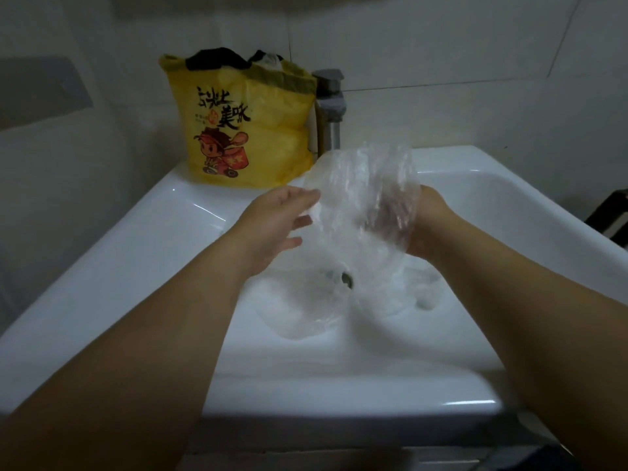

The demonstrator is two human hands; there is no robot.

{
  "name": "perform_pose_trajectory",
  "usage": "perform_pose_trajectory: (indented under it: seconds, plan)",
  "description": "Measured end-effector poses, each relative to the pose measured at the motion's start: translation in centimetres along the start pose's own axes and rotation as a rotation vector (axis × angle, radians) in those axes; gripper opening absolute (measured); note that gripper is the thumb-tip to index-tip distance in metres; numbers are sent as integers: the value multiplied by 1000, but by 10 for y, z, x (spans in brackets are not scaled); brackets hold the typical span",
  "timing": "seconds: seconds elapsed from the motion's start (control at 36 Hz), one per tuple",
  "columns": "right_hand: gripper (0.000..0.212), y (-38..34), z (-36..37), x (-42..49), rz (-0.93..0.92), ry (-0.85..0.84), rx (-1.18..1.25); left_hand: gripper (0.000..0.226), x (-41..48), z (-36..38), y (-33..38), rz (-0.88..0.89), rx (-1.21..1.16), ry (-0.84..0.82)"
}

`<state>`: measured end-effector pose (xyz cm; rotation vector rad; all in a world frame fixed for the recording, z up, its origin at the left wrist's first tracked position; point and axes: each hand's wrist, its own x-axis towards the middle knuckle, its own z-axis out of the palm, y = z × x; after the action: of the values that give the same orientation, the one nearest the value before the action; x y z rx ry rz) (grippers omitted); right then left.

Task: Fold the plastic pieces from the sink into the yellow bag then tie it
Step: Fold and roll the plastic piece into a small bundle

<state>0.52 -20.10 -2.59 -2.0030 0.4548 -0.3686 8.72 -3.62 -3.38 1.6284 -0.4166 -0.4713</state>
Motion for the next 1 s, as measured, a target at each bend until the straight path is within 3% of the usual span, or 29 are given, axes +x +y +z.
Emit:
perform_pose_trajectory:
  seconds: [0.06,0.11,0.17,0.22,0.33,0.44,0.53,0.58,0.61,0.67,0.75,0.83,0.94,1.0]
  plan:
    - [17,-4,3,-3,56,-133,419,48,0,1,0,-82,-128,-93]
    - [21,-8,5,-10,43,-240,670,33,-3,6,-1,-56,-119,-125]
    - [16,-8,11,-10,24,-284,563,6,-3,9,1,-8,-167,-49]
    - [22,-7,12,-7,73,-188,524,9,0,4,4,12,-369,34]
    - [12,5,8,5,165,78,436,14,5,-12,7,32,-642,55]
    - [17,5,6,8,152,134,484,18,3,-11,6,29,-610,2]
    - [3,-10,0,-1,96,4,844,29,4,-10,4,91,-446,11]
    - [20,-17,-8,-9,154,-124,1115,38,4,-9,1,132,-334,13]
    - [29,-18,-11,-10,171,-173,1126,41,3,-7,1,148,-295,19]
    - [42,-17,-12,-12,158,-293,882,42,2,-5,1,166,-236,33]
    - [43,-13,-2,-17,81,-472,463,45,1,-3,0,184,-161,48]
    - [55,-10,8,-18,121,-611,272,40,1,-2,0,199,-149,87]
    - [36,-12,11,-18,75,-538,151,40,1,0,1,204,-240,106]
    - [46,-12,12,-16,63,-491,133,40,1,1,2,209,-255,103]
